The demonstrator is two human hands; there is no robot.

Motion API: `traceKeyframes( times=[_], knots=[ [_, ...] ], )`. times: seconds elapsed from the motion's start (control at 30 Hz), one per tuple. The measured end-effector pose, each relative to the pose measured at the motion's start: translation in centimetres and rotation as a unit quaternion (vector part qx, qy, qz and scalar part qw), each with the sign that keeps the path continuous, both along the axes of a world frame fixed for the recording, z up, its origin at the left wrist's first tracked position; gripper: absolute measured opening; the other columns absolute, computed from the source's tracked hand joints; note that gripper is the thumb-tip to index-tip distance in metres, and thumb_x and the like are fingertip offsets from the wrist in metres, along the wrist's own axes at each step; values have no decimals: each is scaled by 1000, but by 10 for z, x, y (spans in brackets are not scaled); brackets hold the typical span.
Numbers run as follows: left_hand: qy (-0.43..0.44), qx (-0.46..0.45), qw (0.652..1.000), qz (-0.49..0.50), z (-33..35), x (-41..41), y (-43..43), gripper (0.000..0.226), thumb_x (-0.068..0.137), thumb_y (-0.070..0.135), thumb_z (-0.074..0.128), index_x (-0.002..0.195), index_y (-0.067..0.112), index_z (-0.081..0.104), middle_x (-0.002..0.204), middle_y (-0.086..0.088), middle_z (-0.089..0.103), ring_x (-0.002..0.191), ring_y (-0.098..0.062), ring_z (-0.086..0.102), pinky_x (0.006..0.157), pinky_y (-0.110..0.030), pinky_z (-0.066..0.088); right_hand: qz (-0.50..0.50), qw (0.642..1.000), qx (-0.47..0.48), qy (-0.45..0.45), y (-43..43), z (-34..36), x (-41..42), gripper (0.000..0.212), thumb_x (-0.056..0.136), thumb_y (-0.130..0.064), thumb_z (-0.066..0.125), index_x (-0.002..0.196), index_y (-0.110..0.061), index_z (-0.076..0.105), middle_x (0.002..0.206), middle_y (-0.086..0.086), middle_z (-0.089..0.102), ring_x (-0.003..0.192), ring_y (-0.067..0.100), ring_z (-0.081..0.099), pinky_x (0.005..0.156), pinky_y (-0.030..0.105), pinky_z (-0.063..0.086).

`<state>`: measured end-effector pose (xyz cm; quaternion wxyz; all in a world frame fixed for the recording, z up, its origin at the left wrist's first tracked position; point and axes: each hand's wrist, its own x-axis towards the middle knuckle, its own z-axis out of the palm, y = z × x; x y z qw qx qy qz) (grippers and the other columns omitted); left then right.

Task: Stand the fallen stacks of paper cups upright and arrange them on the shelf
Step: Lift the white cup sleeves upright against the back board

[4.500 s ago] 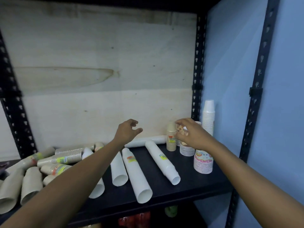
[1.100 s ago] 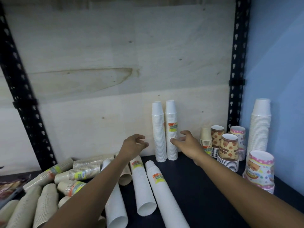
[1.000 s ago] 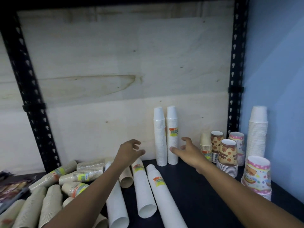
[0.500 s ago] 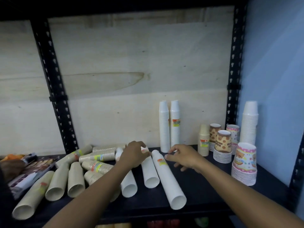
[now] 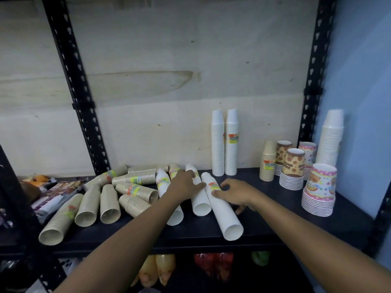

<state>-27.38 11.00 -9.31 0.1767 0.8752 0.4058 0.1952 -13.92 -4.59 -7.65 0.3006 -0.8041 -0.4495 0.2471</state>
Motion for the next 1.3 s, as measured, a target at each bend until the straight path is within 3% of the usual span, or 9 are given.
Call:
traceKeyframes(
  times=[0.17, 0.4, 0.53, 0.63, 0.77, 0.83, 0.97, 1.1, 1.3],
  knots=[
    [3, 1, 1000, 2, -1, 6, -2, 68, 80, 62, 71, 130, 19, 58, 127, -8, 56, 109, -22, 61, 84, -27, 43, 13, 1000, 3, 16, 2, -1, -1, 45, 88, -52, 70, 119, -22, 59, 110, -1, 62, 93, 17, 67, 63, 37, 64],
    [-38, -42, 998, 0, 4, 5, 0, 62, 76, 42, 84, 128, 15, 62, 123, -6, 62, 103, -15, 59, 83, -25, 47, 0, 997, -7, 79, 5, 5, -1, 38, 87, -35, 77, 111, -9, 63, 104, 9, 69, 88, 22, 71, 62, 45, 64],
    [-116, -87, 990, 2, 13, -3, 0, 78, 70, 39, 86, 139, 23, 52, 128, -2, 59, 110, -19, 61, 89, -38, 57, 1, 991, 46, 128, -2, 14, 4, 35, 87, -30, 78, 113, -11, 63, 104, 8, 70, 87, 22, 71, 56, 41, 62],
    [-194, -121, 973, 1, 29, -8, 2, 86, 75, 31, 86, 149, 27, 41, 120, 3, 58, 103, -19, 62, 74, -33, 57, 15, 981, 107, 162, -7, 27, 12, 39, 85, -27, 80, 119, -13, 65, 109, 6, 73, 96, 23, 73, 62, 45, 63],
    [-246, -124, 961, 9, 53, -12, 15, 101, 74, 31, 87, 158, 23, 31, 127, -5, 64, 112, -24, 64, 99, -42, 53, 5, 960, 210, 183, -8, 43, 22, 39, 83, -25, 82, 117, -17, 67, 109, 4, 72, 97, 22, 73, 68, 51, 64],
    [-272, -108, 956, 7, 60, -11, 20, 89, 76, 26, 85, 153, 21, 40, 128, -4, 63, 111, -23, 64, 99, -40, 53, -7, 947, 276, 166, -6, 51, 25, 40, 82, -27, 84, 117, -23, 66, 111, 0, 68, 99, 20, 72, 69, 51, 64],
    [-295, -50, 954, -26, 69, 1, 33, 62, 76, 19, 83, 132, 24, 56, 117, 1, 63, 101, -20, 67, 80, -27, 55, -23, 926, 363, 99, 6, 59, 31, 43, 83, -28, 82, 121, -34, 63, 111, -11, 67, 94, 10, 70, 81, 45, 63],
    [-273, -10, 960, -53, 63, 27, 65, 70, 71, 35, 81, 135, 34, 52, 124, 1, 58, 104, -15, 64, 94, -40, 57, -49, 920, 386, 42, 25, 54, 43, 56, 84, -33, 81, 134, -34, 58, 114, -19, 67, 95, 2, 69, 92, 36, 58],
    [-261, -10, 963, -64, 40, 62, 90, 80, 78, 16, 85, 145, 17, 41, 135, -6, 49, 116, -20, 54, 101, -39, 50, -59, 919, 386, 51, 61, 35, 63, 58, 86, -27, 80, 138, -34, 54, 119, -21, 63, 100, 8, 69, 90, 46, 60]
  ],
)
